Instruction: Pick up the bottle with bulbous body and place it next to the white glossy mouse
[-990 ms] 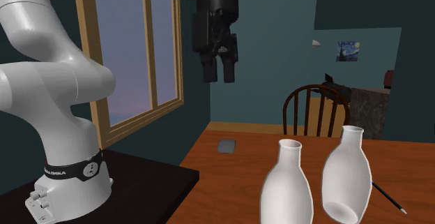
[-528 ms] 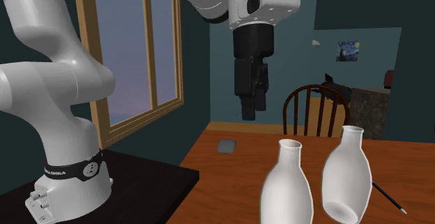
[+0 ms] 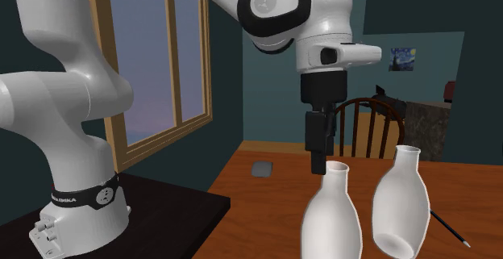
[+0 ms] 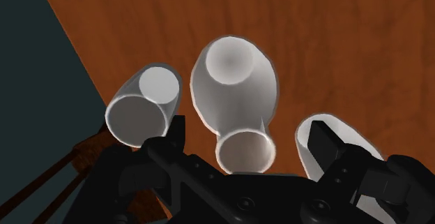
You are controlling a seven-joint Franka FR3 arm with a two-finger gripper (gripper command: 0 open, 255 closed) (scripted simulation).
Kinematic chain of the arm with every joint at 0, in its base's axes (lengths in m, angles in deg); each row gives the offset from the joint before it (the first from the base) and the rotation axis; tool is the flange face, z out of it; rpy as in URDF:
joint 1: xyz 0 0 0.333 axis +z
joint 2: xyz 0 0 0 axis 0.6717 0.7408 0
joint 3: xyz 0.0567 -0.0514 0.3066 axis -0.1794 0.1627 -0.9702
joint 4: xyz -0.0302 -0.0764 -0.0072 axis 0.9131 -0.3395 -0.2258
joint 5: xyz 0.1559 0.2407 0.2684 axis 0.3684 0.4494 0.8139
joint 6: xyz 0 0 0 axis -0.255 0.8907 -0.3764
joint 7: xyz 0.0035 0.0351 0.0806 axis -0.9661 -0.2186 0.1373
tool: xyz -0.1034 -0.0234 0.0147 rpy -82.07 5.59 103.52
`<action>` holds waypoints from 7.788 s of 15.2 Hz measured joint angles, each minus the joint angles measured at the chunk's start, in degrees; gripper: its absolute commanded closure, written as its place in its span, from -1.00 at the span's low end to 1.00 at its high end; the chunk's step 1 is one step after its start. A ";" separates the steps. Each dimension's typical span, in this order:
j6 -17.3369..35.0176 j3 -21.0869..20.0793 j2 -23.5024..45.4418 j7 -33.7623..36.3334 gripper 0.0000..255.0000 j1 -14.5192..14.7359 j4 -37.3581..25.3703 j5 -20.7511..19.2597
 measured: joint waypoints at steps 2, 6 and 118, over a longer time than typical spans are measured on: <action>1.35 0.03 1.25 0.20 -1.00 -0.05 0.12 -0.30; 4.31 0.01 3.32 0.74 -1.00 -0.03 1.07 -0.95; -49.69 -22.39 17.77 44.08 1.00 25.51 -62.94 -11.35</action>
